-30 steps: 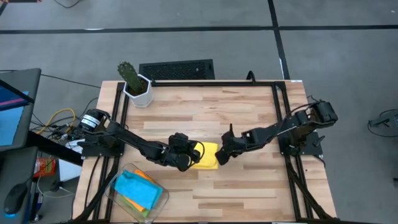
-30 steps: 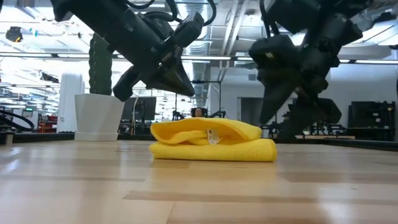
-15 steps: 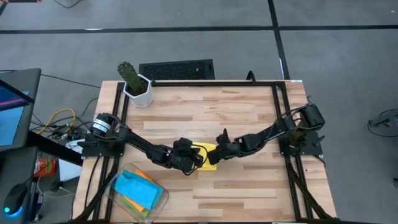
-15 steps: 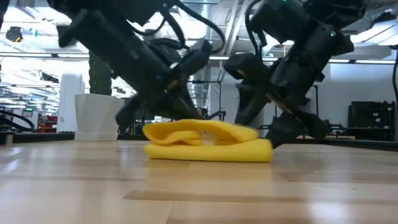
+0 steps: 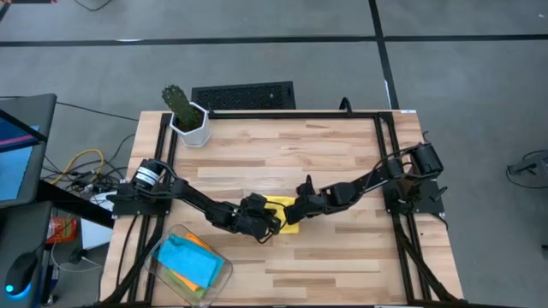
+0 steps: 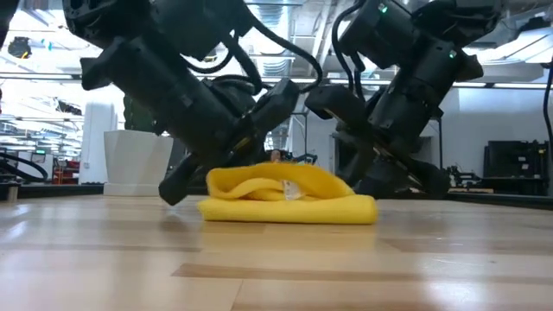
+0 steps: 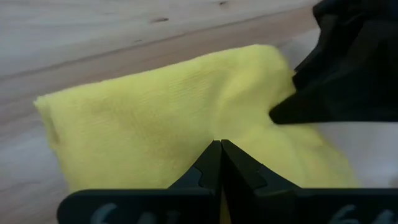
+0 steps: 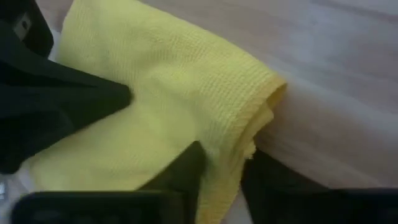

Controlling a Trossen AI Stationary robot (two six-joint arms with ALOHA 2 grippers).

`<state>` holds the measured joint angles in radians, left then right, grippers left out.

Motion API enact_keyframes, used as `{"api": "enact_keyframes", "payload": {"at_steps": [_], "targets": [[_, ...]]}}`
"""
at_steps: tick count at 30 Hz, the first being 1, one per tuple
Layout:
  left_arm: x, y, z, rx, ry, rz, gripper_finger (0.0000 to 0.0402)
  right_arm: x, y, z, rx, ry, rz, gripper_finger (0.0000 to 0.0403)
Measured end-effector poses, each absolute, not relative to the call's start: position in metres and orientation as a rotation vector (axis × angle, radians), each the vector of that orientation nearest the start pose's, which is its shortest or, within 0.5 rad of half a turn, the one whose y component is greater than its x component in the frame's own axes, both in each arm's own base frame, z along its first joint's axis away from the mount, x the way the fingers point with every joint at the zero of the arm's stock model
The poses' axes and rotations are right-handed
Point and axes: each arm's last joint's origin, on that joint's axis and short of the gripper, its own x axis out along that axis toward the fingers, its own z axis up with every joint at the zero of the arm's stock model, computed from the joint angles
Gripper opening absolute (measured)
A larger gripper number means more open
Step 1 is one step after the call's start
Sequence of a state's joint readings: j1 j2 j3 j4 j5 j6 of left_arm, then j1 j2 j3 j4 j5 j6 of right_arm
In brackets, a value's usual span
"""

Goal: Fold microfiber towels
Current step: Put the yellow microfiber towel into the transparent bin

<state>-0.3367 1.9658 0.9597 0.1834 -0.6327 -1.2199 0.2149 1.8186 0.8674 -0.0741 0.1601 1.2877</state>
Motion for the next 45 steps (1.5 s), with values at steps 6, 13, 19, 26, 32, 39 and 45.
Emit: {"api": "enact_keyframes", "payload": {"at_steps": [6, 13, 19, 26, 32, 39, 45], "targets": [[0.352, -0.104, 0.121, -0.740, 0.445, 0.582, 0.0000, 0.322, 0.060, 0.113, 0.879, 0.879, -0.520, 0.0017], [0.334, -0.093, 0.199, -0.645, 0.383, 0.481, 0.0000, 0.324, 0.043, 0.123, 0.788, 0.886, -0.470, 0.0015], [0.301, -0.080, 0.242, -0.549, 0.335, 0.608, 0.0000, 0.324, 0.034, 0.140, 0.657, 0.911, -0.416, 0.0015], [0.307, -0.051, 0.224, -0.554, 0.510, 0.627, 0.0020, 0.322, 0.045, 0.140, 0.484, 0.992, -0.236, 0.0015], [0.338, -0.030, 0.202, -0.589, 0.564, 0.397, 0.0104, 0.324, 0.058, 0.148, 0.347, 1.010, -0.133, 0.0015], [0.356, -0.020, 0.162, -0.653, 0.689, 0.261, 0.0218, 0.332, 0.067, 0.161, 0.293, 0.982, -0.083, 0.0015], [0.366, -0.023, 0.153, -0.689, 0.680, 0.120, 0.0259, 0.333, 0.067, 0.162, 0.280, 0.979, -0.075, 0.0015]]}}
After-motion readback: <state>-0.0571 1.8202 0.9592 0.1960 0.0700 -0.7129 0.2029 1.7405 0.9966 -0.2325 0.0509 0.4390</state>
